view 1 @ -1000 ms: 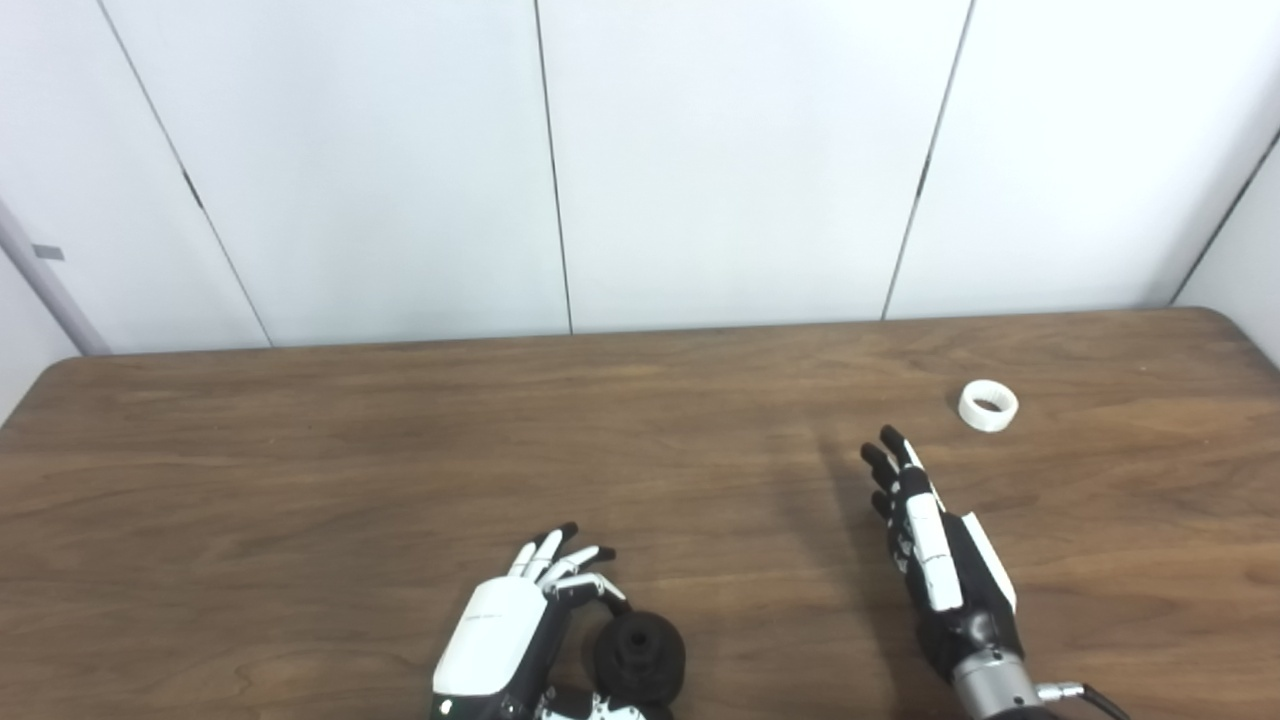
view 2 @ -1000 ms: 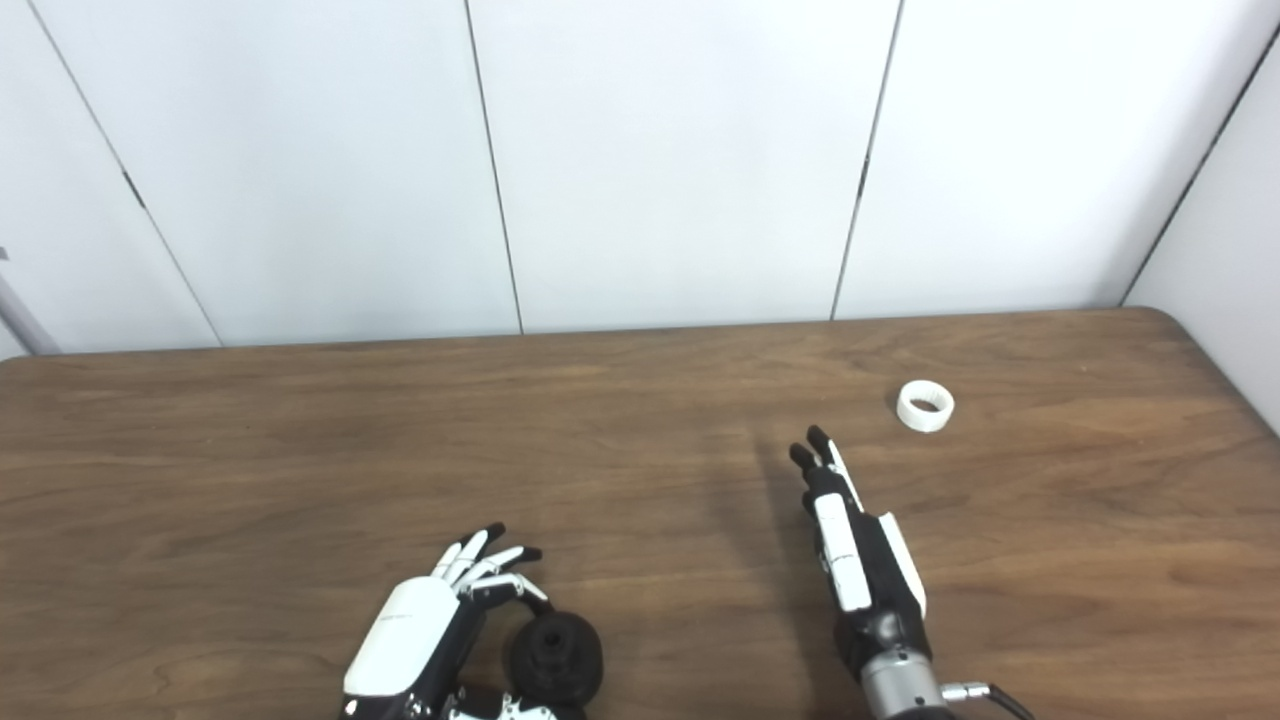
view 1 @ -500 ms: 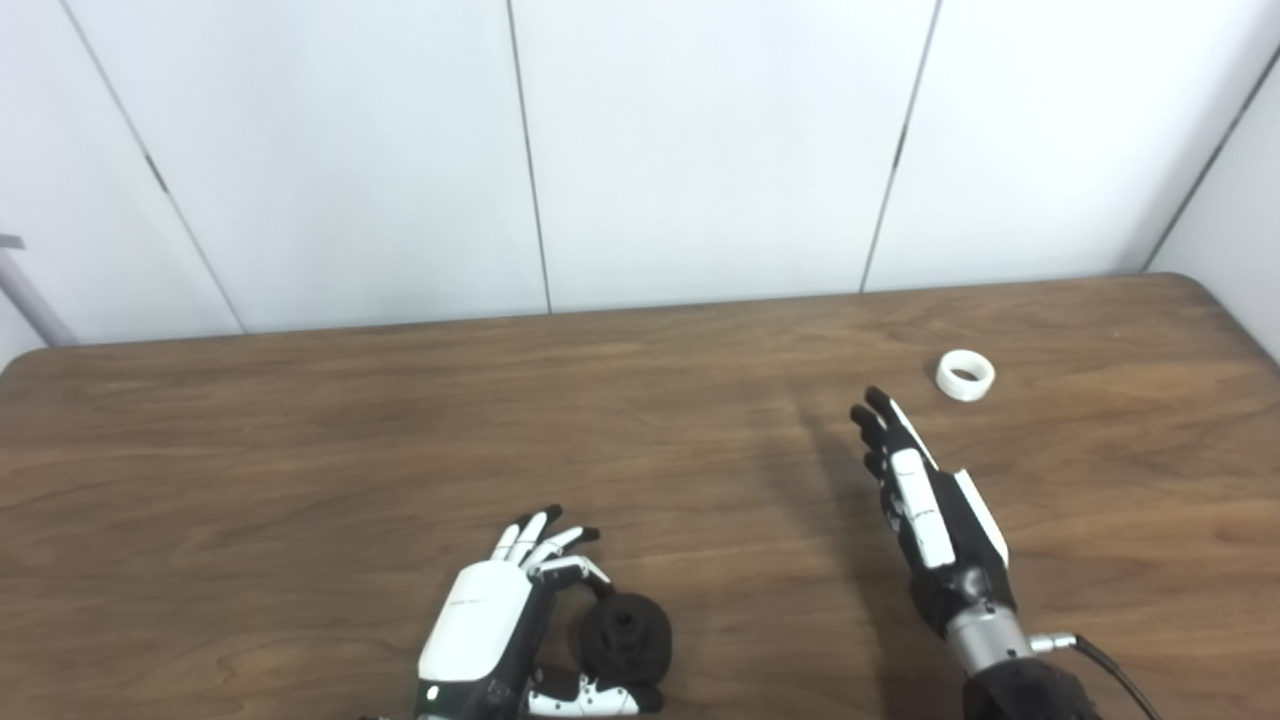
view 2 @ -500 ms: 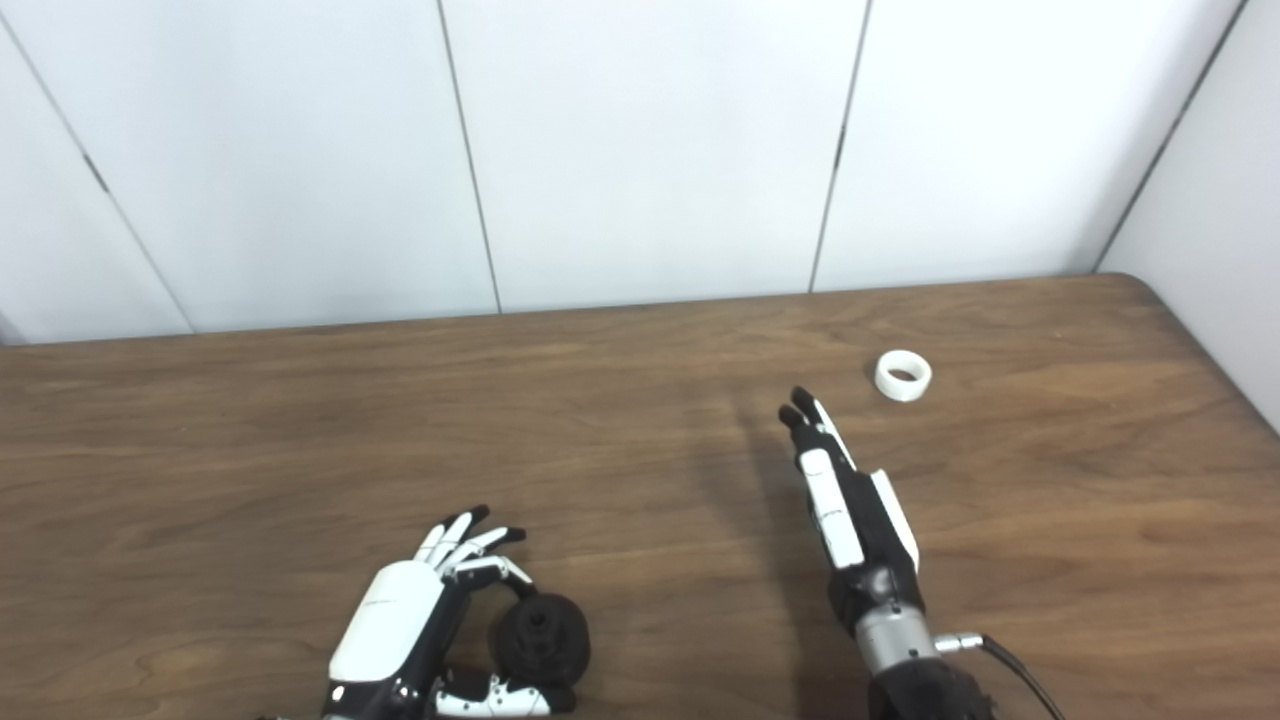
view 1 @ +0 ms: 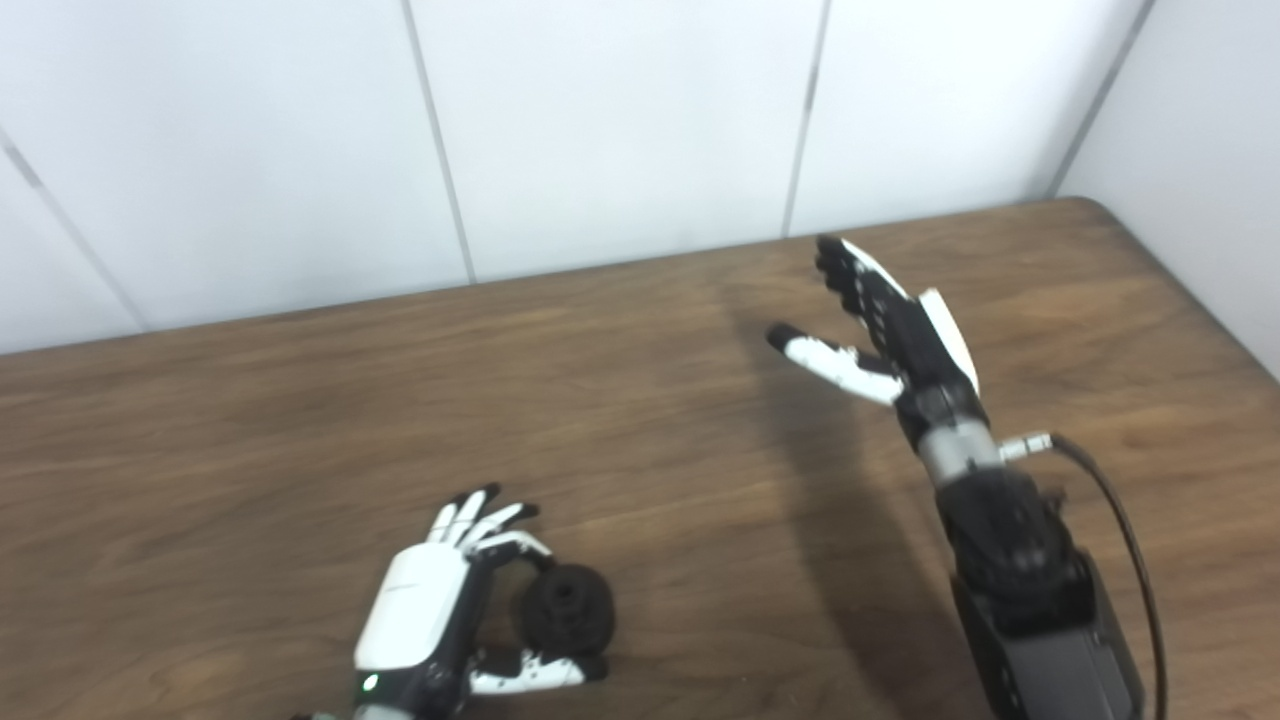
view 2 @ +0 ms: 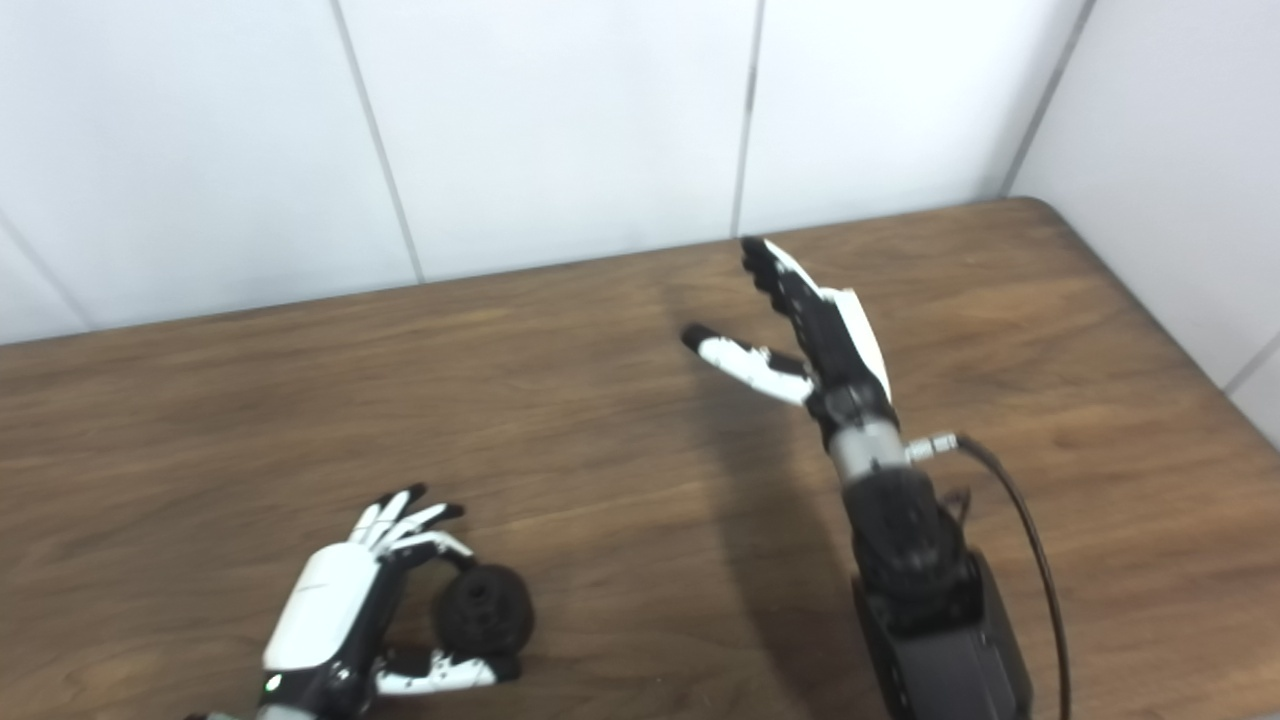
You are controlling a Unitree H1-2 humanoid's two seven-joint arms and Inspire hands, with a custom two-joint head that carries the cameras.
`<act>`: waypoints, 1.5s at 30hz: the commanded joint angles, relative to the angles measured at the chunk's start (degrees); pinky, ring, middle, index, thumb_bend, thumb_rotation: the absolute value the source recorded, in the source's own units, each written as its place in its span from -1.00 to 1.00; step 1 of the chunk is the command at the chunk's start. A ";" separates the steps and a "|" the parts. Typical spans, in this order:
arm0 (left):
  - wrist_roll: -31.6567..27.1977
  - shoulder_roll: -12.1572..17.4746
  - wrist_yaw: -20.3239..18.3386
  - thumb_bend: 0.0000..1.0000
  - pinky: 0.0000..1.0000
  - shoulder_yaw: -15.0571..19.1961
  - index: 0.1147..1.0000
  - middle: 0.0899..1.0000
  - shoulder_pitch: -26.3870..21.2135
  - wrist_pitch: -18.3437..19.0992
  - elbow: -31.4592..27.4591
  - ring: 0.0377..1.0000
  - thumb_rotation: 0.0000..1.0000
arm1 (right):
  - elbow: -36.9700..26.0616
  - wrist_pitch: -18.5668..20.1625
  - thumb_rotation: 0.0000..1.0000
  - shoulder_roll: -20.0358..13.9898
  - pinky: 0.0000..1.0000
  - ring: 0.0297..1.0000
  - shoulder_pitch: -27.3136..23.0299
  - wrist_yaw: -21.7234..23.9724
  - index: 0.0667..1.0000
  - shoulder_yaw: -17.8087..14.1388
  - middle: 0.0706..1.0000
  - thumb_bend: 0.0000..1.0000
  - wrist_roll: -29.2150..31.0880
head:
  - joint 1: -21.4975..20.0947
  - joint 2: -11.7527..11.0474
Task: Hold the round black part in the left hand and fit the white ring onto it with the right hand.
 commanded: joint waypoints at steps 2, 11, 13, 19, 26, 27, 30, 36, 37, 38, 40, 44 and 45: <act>0.22 1.52 -0.35 0.04 1.00 1.25 -0.16 0.65 0.51 -0.35 -0.74 0.92 -0.90 | 0.11 1.02 -0.22 -1.70 0.79 0.80 -4.43 0.91 0.73 -0.28 0.77 0.22 -3.24 | -1.56 0.06; -0.64 2.99 -1.64 0.04 1.00 3.32 -0.16 0.64 0.86 -1.11 -1.40 0.90 -0.89 | 6.56 1.08 -0.34 -6.73 0.79 0.87 -11.18 7.69 0.52 0.80 0.80 0.41 -15.78 | -6.70 -0.86; -0.69 3.13 -1.81 0.04 1.00 3.62 -0.16 0.63 0.91 -1.18 -1.48 0.89 -0.89 | 8.37 1.10 -0.36 -8.33 0.79 0.92 -12.78 10.57 0.48 1.38 0.85 0.48 -20.43 | -7.04 -0.95; -0.29 3.25 -2.15 0.04 1.00 3.96 -0.16 0.62 0.92 -1.17 -1.53 0.87 -0.89 | 13.25 1.11 -0.50 -12.44 0.99 1.00 -15.73 16.57 0.44 2.65 0.93 0.69 -27.54 | -7.16 -1.16; -0.21 2.82 -2.52 0.04 1.00 4.23 -0.16 0.62 1.24 -1.12 -1.79 0.88 -0.89 | 18.20 1.04 -0.45 -16.98 1.00 1.00 -18.25 19.85 0.44 5.29 0.99 0.84 -32.05 | -6.53 -1.34; -0.15 2.76 -2.52 0.04 1.00 4.25 -0.16 0.62 1.29 -1.13 -1.82 0.88 -0.89 | 18.98 1.04 -0.43 -17.57 1.00 1.00 -18.69 20.21 0.45 5.68 1.00 0.85 -32.43 | -6.49 -1.35; -0.07 2.66 -2.38 0.04 1.00 4.24 -0.16 0.62 1.43 -1.38 -1.87 0.87 -0.89 | 21.17 1.08 -0.42 -18.58 1.00 1.00 -20.03 21.43 0.46 6.10 1.00 0.87 -33.50 | -6.32 -1.37; -0.23 2.51 -2.50 0.04 1.00 4.22 -0.16 0.62 1.76 -1.60 -2.21 0.87 -0.89 | 24.77 1.11 -0.45 -18.71 1.00 1.00 -22.23 23.74 0.48 5.21 1.00 0.88 -36.05 | -6.18 -1.43; -0.26 2.48 -2.52 0.04 1.00 4.24 -0.16 0.62 1.81 -1.59 -2.25 0.87 -0.89 | 25.37 1.11 -0.45 -18.60 1.00 1.00 -22.55 23.93 0.49 5.02 1.00 0.88 -36.54 | -6.18 -1.43; -0.22 2.47 -2.72 0.04 1.00 4.25 -0.16 0.63 1.84 -1.45 -2.39 0.87 -0.89 | 26.22 1.11 -0.45 -18.56 1.00 1.00 -22.95 23.81 0.49 4.94 1.00 0.88 -36.79 | -6.18 -1.43; -0.24 2.38 -2.78 0.04 1.00 4.33 -0.16 0.63 1.88 -1.39 -2.54 0.88 -0.89 | 27.52 1.11 -0.46 -18.52 1.00 1.00 -23.58 23.64 0.49 4.85 1.00 0.85 -37.14 | -6.18 -1.43; -0.05 2.29 -2.79 0.04 1.00 4.32 -0.16 0.62 2.17 -1.35 -2.95 0.87 -0.89 | 29.42 1.11 -0.43 -18.66 1.00 1.00 -24.43 24.26 0.50 4.47 1.00 0.82 -38.10 | -6.61 -1.56; -0.03 2.34 -2.74 0.04 1.00 4.32 -0.16 0.62 2.18 -1.45 -2.92 0.87 -0.89 | 30.06 1.11 -0.43 -18.74 1.00 1.00 -24.70 24.28 0.50 4.47 1.00 0.81 -38.14 | -6.56 -1.57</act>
